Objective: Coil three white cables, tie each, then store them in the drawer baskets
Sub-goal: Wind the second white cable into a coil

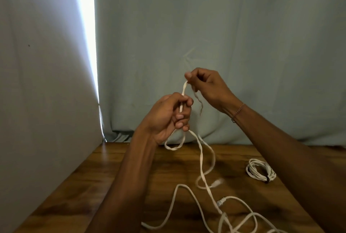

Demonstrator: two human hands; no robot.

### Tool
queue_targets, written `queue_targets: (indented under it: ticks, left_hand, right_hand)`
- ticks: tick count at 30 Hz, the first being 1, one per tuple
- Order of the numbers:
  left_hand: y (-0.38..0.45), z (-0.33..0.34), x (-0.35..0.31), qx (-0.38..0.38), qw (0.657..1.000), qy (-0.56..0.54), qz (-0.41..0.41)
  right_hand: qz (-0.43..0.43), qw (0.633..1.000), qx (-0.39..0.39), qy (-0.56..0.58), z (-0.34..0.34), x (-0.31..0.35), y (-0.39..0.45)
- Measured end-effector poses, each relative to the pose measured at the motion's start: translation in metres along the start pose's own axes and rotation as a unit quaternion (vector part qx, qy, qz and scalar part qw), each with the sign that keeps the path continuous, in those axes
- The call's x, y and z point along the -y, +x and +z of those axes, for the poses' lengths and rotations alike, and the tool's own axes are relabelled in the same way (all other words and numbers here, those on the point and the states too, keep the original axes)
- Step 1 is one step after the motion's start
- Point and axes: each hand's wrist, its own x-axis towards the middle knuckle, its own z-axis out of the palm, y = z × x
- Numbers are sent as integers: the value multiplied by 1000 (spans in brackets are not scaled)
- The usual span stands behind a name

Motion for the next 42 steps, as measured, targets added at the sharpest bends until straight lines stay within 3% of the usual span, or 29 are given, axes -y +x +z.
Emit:
queue_targets:
  ticks: [3, 7, 16, 18, 23, 25, 27, 29, 32, 37, 39, 42]
  left_hand:
    - [0, 1, -1, -5, 1000, 29, 4]
    - [-2, -5, -1, -6, 998, 58, -3]
    - [-8, -13, -5, 31, 994, 105, -19]
    - [-9, -16, -9, 36, 996, 82, 0]
    - [-6, -13, -11, 33, 998, 47, 31]
    - [-5, -12, -10, 19, 998, 44, 38]
    - [-4, -12, -9, 9, 998, 40, 45]
    - [-3, -13, -9, -7, 998, 37, 55]
    - [-2, -12, -8, -43, 996, 38, 64]
    - [-1, -9, -9, -19, 997, -58, 38]
    - [0, -8, -8, -4, 996, -86, 34]
    - [0, -6, -6, -2, 997, -75, 30]
  right_hand:
    - [22, 989, -139, 43, 4, -4, 14]
    - [63, 958, -270, 74, 11, -9, 29]
    - [125, 884, -441, 95, -7, -20, 57]
    - [126, 907, -398, 58, -21, -25, 57]
    - [110, 977, -169, -67, -21, -25, 34]
    - [91, 983, -100, -121, -14, -21, 24]
    - [14, 985, -52, -162, -3, -11, 11]
    - [-64, 990, 31, -119, 9, 7, -6]
    - [-87, 985, 138, -61, 17, 22, -19]
    - [-52, 992, 118, 18, 1, 24, -4]
    - [-44, 998, 34, 34, 0, 23, 3]
    - [-2, 985, -156, 76, 4, 16, 20]
